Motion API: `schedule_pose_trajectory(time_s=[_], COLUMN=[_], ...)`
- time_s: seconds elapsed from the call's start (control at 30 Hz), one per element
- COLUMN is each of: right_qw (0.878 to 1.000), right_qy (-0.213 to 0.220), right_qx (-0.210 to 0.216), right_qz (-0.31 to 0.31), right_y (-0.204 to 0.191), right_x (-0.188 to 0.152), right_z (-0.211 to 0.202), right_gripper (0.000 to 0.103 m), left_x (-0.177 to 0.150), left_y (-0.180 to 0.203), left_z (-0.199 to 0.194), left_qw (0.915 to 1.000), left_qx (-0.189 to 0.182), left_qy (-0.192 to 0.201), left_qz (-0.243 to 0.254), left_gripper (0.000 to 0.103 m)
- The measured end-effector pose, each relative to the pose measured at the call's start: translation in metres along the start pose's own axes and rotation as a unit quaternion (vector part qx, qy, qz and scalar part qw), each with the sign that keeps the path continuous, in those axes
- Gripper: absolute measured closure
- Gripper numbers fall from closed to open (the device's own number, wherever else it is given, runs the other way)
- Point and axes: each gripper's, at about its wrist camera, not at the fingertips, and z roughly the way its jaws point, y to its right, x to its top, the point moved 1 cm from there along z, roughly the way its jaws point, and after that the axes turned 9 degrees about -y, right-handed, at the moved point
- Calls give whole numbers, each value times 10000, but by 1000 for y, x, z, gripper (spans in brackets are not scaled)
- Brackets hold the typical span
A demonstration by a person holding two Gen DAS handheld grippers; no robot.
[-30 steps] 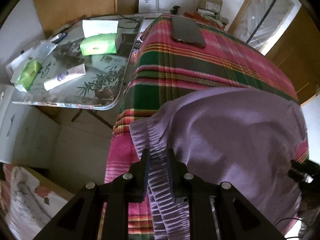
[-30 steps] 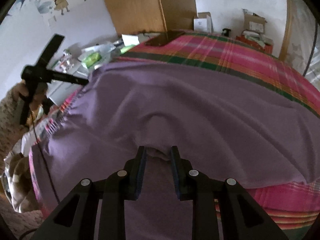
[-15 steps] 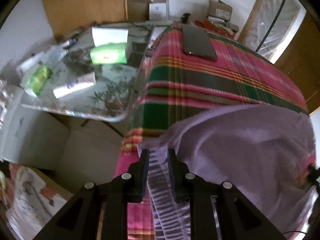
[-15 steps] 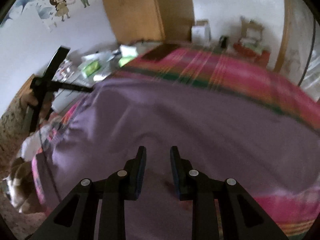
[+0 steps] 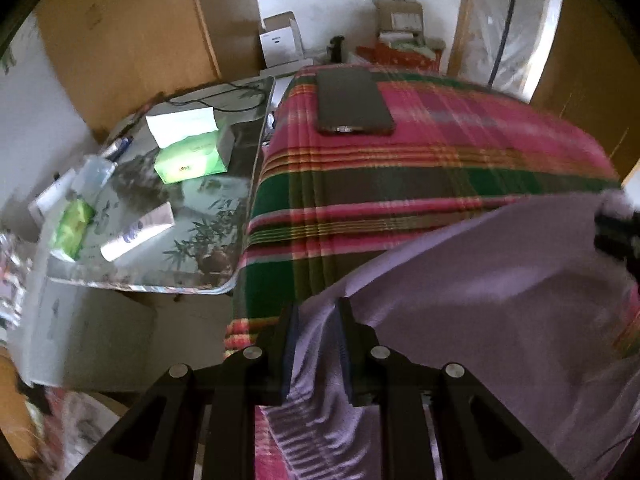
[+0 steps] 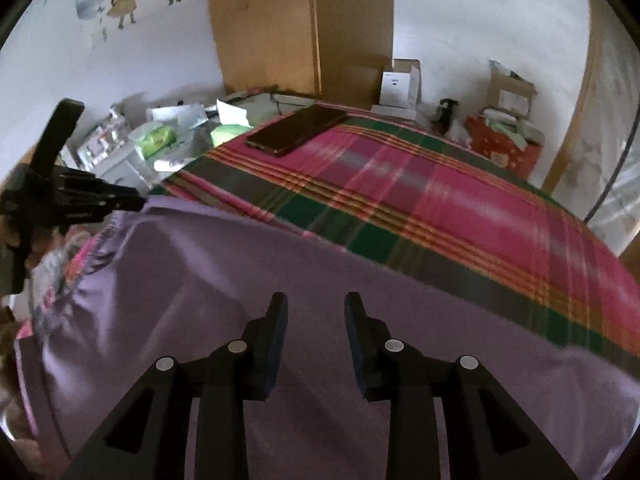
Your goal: Fold clothes
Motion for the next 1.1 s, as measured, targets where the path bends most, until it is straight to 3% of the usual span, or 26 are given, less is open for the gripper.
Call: schedule_pose_trajectory(time_s=[0.17, 0.23, 0.27, 0.33, 0.37, 0.5, 0.7, 0.87, 0.97, 1.1], right_qw=[9990, 9988, 9986, 9981, 9977, 9961, 9931, 9943, 9941, 9936], right_qy=[-164, -204, -196, -182, -192, -230, -420, -483, -448, -440], right_qx=[-268, -242, -215, -151, -97, -52, 129, 435, 466, 486], right_qz=[-325, -385, -442, -563, -642, -846, -1084, -847, -874, -917], right_y=[-8, -10, -12, -16, -18, -25, -34, -27, -27, -28], right_x=[24, 30, 33, 37, 39, 46, 55, 57, 56, 55], right_z=[35, 44, 47, 53, 55, 65, 81, 85, 85, 84], right_gripper=[72, 70, 67, 42, 41, 41, 41, 41, 41, 43], left_x=[4, 5, 5, 5, 6, 6, 4, 3, 3, -1], left_y=[13, 13, 13, 11, 10, 6, 3, 0, 2, 10], left_z=[14, 17, 18, 19, 19, 20, 20, 20, 20, 18], left_qw=[9981, 9976, 9975, 9976, 9977, 9975, 9973, 9975, 9969, 9955], left_qx=[429, 436, 432, 377, 347, 288, 147, 35, -120, 31], left_qy=[-95, -112, -117, -110, -106, -86, 28, 105, 137, 245], left_qz=[441, 518, 551, 572, 580, 645, 725, 703, 759, 920], left_gripper=[84, 84, 84, 84, 84, 78, 78, 78, 91, 100])
